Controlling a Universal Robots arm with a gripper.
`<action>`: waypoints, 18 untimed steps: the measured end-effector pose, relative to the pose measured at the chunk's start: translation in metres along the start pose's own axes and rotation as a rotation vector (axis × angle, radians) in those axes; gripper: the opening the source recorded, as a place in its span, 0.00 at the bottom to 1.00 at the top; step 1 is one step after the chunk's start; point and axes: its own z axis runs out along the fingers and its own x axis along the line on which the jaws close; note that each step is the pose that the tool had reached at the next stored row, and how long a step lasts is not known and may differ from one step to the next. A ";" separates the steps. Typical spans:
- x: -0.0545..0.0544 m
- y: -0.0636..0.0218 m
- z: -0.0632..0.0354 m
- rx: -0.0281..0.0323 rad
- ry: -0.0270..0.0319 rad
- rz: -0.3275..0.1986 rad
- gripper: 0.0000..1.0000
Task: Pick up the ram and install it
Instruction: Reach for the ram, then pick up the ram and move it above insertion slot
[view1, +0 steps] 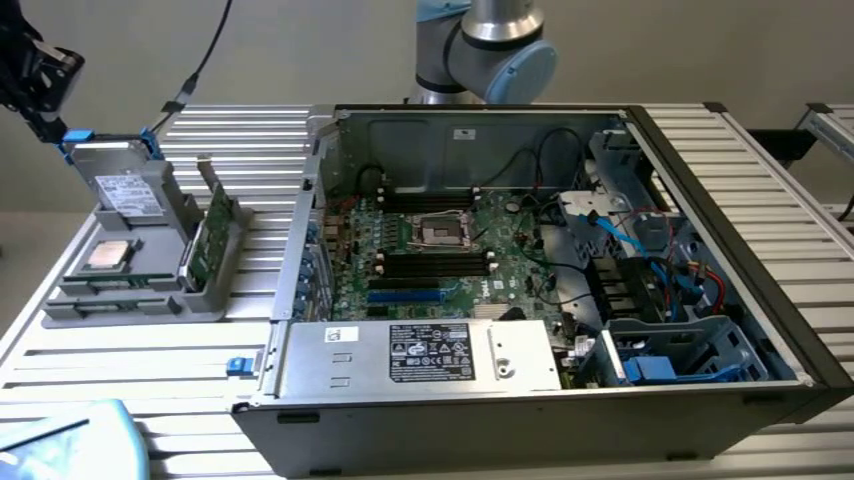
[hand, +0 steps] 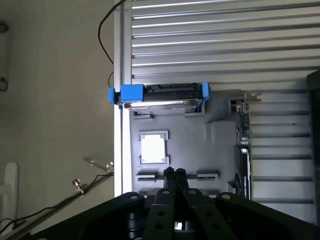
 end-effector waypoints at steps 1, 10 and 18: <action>0.000 -0.0019 -0.0002 0.0003 0.0001 -0.001 0.11; -0.003 -0.0097 -0.0016 0.0009 0.0002 -0.006 0.11; -0.003 -0.0097 -0.0016 0.0009 0.0002 -0.006 0.11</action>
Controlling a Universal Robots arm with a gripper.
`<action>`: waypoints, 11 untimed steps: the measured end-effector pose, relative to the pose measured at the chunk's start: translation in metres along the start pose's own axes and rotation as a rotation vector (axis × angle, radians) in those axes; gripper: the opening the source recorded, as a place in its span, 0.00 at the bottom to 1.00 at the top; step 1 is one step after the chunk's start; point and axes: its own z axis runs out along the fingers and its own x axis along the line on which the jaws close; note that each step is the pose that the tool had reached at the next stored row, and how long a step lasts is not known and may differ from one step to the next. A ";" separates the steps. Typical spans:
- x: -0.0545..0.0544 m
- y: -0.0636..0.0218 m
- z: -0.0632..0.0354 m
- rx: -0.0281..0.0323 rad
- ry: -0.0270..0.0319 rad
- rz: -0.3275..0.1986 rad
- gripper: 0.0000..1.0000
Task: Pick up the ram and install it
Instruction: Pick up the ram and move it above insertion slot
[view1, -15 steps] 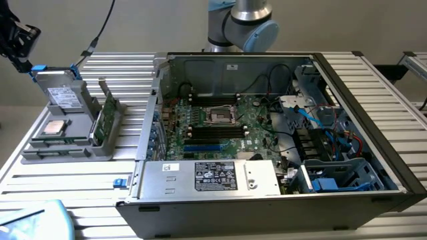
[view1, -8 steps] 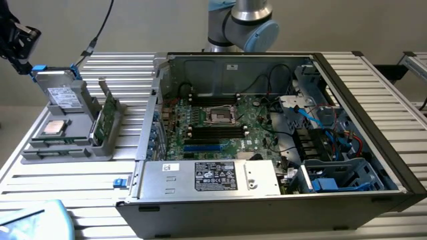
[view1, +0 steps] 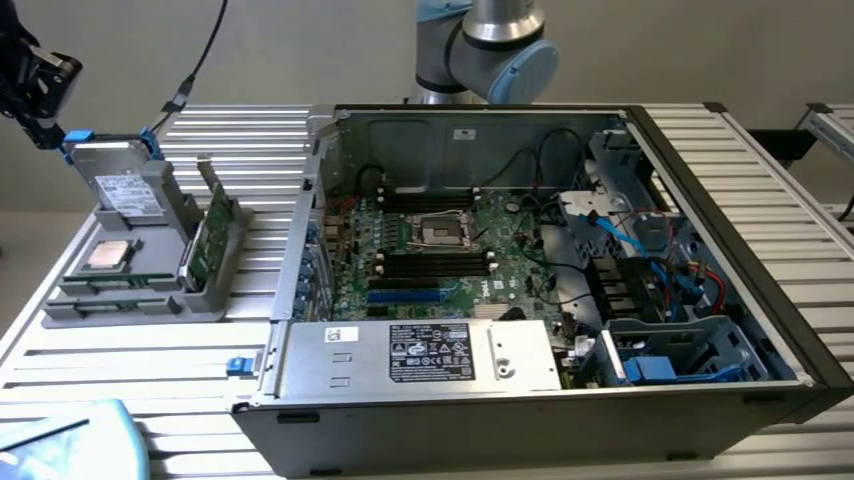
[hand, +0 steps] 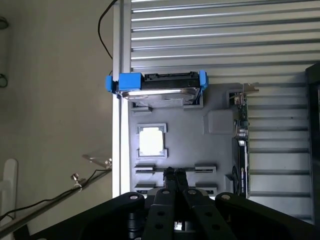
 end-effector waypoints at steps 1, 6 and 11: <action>0.000 0.0000 0.0000 0.0000 0.0001 0.000 0.11; 0.000 0.0000 0.0000 0.0001 0.0002 -0.001 0.11; 0.000 -0.0002 0.0001 0.0057 0.0071 -0.055 0.11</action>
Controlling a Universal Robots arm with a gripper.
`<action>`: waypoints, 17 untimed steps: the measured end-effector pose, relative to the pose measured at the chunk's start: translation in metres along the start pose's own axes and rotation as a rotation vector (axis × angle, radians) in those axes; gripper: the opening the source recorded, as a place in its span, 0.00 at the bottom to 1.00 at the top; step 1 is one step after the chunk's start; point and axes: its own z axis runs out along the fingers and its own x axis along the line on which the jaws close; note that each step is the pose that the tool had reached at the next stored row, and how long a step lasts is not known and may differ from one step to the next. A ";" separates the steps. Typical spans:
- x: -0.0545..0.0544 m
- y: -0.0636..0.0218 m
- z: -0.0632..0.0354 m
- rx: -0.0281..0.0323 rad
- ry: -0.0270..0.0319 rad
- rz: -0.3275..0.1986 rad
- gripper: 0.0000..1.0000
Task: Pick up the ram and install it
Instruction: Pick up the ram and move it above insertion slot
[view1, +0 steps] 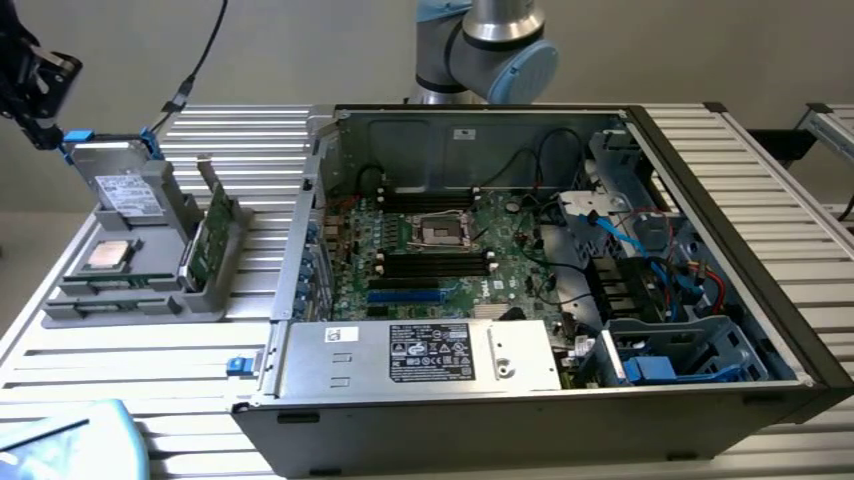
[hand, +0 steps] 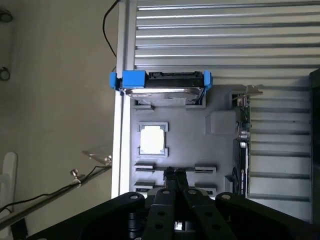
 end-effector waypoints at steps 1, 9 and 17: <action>0.000 -0.0001 0.0000 0.0020 0.0025 -0.019 0.11; 0.000 -0.0001 0.0004 0.0169 0.0210 -0.162 0.11; 0.000 -0.0001 0.0009 0.0320 0.0397 -0.307 0.11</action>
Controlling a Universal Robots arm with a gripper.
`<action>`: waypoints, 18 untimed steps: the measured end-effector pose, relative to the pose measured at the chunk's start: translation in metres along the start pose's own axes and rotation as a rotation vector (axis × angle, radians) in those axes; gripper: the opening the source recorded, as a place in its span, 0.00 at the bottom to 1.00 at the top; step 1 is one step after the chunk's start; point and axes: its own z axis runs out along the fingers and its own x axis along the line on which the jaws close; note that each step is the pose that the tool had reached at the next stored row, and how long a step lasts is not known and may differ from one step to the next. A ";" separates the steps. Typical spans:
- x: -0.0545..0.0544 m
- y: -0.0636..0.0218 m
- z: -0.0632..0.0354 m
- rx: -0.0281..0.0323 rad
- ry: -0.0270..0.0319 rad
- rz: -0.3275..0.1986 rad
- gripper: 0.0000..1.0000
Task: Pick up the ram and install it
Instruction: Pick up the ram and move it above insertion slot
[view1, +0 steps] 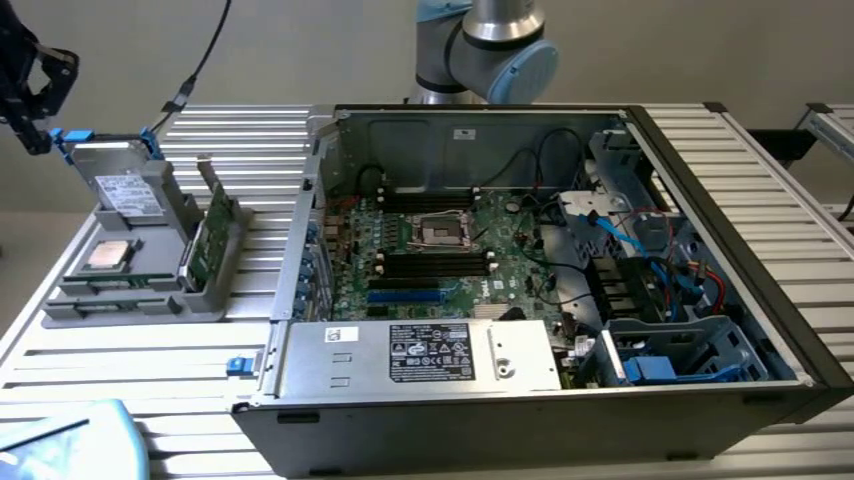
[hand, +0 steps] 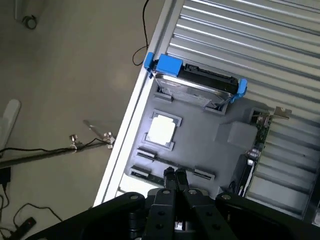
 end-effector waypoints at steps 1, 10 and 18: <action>0.000 0.0000 0.0001 0.0018 0.0023 -0.017 0.11; 0.000 -0.0001 0.0009 0.0187 0.0231 -0.179 0.11; 0.000 -0.0003 0.0025 0.0448 0.0187 -0.324 0.11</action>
